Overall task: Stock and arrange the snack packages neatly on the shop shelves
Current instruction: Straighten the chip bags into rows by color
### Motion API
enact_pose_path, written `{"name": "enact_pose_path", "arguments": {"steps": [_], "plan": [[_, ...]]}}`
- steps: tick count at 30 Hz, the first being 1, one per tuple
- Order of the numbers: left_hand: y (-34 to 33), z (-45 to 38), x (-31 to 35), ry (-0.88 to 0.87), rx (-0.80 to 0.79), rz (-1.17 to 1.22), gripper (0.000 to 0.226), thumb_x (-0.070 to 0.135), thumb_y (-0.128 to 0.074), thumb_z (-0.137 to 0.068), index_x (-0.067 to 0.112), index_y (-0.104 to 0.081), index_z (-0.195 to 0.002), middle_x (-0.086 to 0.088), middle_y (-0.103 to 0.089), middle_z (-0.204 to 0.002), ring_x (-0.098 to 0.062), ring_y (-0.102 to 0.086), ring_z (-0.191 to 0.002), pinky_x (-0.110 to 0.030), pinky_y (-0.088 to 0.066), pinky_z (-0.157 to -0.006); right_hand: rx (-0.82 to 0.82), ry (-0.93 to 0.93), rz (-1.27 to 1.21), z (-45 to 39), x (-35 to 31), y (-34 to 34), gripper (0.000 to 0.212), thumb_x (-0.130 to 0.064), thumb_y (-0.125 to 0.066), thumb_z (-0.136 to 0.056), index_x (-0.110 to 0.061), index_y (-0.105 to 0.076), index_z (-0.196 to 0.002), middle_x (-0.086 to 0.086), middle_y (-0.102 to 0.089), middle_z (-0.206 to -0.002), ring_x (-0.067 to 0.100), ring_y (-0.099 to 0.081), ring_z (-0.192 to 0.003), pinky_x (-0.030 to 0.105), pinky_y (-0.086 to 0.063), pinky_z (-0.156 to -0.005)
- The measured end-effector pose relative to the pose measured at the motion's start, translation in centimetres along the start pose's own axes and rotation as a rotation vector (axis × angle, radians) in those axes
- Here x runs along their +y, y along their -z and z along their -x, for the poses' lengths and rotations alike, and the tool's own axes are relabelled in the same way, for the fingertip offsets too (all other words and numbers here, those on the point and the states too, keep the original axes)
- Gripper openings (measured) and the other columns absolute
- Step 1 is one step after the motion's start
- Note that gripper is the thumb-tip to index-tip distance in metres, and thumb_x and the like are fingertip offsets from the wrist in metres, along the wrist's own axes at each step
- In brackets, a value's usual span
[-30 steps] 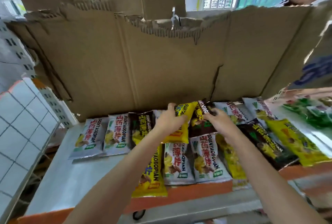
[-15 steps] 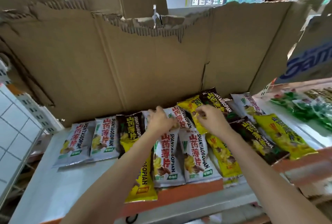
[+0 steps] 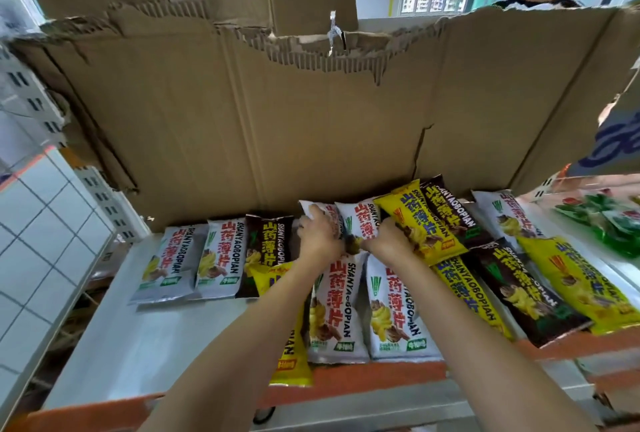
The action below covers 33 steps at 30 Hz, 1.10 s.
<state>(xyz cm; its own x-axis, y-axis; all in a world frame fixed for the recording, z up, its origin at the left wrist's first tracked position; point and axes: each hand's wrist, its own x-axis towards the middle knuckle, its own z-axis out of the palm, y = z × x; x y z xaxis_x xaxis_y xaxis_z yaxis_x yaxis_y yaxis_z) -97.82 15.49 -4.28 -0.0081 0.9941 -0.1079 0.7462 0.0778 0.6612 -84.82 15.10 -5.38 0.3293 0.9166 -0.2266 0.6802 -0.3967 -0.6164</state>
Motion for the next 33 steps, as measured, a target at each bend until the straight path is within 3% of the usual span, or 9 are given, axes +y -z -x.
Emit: {"name": "enact_pose_path", "arguments": {"steps": [3, 8, 11, 16, 19, 23, 28, 31, 33], "plan": [[1.1, 1.0, -0.1, -0.288, 0.165, 0.108, 0.055, -0.006, -0.055, -0.073, 0.004, -0.032, -0.122, -0.017, -0.037, -0.119, -0.036, -0.04, -0.112, -0.04, -0.04, -0.089, 0.075, 0.046, -0.24, 0.3, -0.4, 0.8, 0.035, -0.016, -0.068, -0.081, -0.005, -0.05, -0.109, 0.014, -0.061, -0.115, 0.03, -0.059, -0.103, 0.037, -0.049, -0.083], [6.6, 3.1, -0.2, -0.541, 0.473, 0.282, 0.059, -0.015, -0.057, -0.073, 0.01, -0.04, -0.124, -0.002, -0.04, -0.113, -0.02, -0.045, -0.103, -0.028, -0.043, -0.083, 0.223, 0.399, -0.453, 3.2, -4.4, 3.0, 0.034, -0.024, -0.067, -0.084, -0.016, -0.044, -0.107, 0.005, -0.057, -0.113, 0.017, -0.052, -0.099, 0.028, -0.04, -0.076], [11.0, 5.0, -2.7, -0.47, 0.477, 0.365, 0.056, -0.008, -0.063, -0.076, 0.021, -0.041, -0.119, -0.006, -0.053, -0.109, -0.021, -0.055, -0.1, -0.034, -0.049, -0.079, 0.104, 0.546, -0.435, 6.4, -7.2, 2.5, 0.034, -0.032, -0.067, -0.083, -0.022, -0.039, -0.1, -0.006, -0.054, -0.098, 0.008, -0.05, -0.087, 0.023, -0.038, -0.065], [16.6, 9.3, -10.5, -0.167, 0.295, 0.386, 0.052, -0.013, -0.067, -0.073, 0.016, -0.049, -0.112, 0.008, -0.052, -0.07, -0.005, -0.057, -0.057, -0.025, -0.05, -0.052, -0.22, 0.639, -0.438, 11.6, -9.9, -3.4, 0.03, -0.034, -0.064, -0.086, -0.02, -0.038, -0.085, -0.001, -0.05, -0.078, 0.01, -0.044, -0.068, 0.031, -0.037, -0.059], [18.1, 10.8, -14.8, -0.019, 0.272, 0.1, 0.05, -0.011, -0.064, -0.074, 0.015, -0.052, -0.115, -0.004, -0.053, -0.081, -0.022, -0.058, -0.07, -0.043, -0.053, -0.063, -0.315, 0.678, -0.243, 13.8, -10.6, -7.7, 0.023, -0.029, -0.058, -0.09, -0.02, -0.038, -0.085, -0.002, -0.043, -0.076, 0.013, -0.041, -0.068, 0.032, -0.03, -0.058], [17.8, 11.7, -18.0, 0.171, 0.189, -0.2, 0.045, 0.008, -0.059, -0.084, 0.013, -0.049, -0.128, -0.015, -0.044, -0.12, -0.033, -0.05, -0.109, -0.038, -0.044, -0.089, -0.435, 0.77, 0.048, 15.0, -10.6, -9.8, 0.014, -0.027, -0.052, -0.093, -0.013, -0.054, -0.097, 0.002, -0.052, -0.099, 0.02, -0.052, -0.095, 0.027, -0.035, -0.07], [13.7, 11.8, -14.3, -0.174, 0.366, -0.231, 0.039, 0.012, -0.063, -0.084, 0.005, -0.055, -0.121, -0.02, -0.044, -0.124, -0.036, -0.043, -0.116, -0.042, -0.041, -0.094, -0.242, 0.804, -0.149, 14.1, -8.6, -6.1, 0.007, -0.022, -0.052, -0.091, -0.02, -0.058, -0.092, -0.004, -0.051, -0.096, 0.01, -0.052, -0.09, 0.025, -0.042, -0.076], [10.0, 11.4, -10.7, -0.317, 0.252, -0.178, 0.042, 0.036, -0.054, -0.09, 0.017, -0.046, -0.127, -0.006, -0.039, -0.123, -0.024, -0.038, -0.117, -0.032, -0.035, -0.094, -0.098, 0.651, -0.103, 12.0, -5.6, -3.1, 0.009, -0.02, -0.052, -0.091, -0.019, -0.059, -0.097, -0.001, -0.054, -0.103, 0.015, -0.053, -0.097, 0.032, -0.044, -0.082], [7.6, 10.6, -9.1, -0.29, 0.124, -0.273, 0.062, 0.057, -0.044, -0.089, 0.019, -0.033, -0.136, -0.006, -0.034, -0.13, -0.026, -0.031, -0.125, -0.034, -0.031, -0.1, -0.029, 0.51, 0.062, 10.6, -2.7, -1.3, 0.018, -0.024, -0.052, -0.092, -0.015, -0.056, -0.107, 0.006, -0.051, -0.113, 0.022, -0.049, -0.106, 0.035, -0.043, -0.086]]}}
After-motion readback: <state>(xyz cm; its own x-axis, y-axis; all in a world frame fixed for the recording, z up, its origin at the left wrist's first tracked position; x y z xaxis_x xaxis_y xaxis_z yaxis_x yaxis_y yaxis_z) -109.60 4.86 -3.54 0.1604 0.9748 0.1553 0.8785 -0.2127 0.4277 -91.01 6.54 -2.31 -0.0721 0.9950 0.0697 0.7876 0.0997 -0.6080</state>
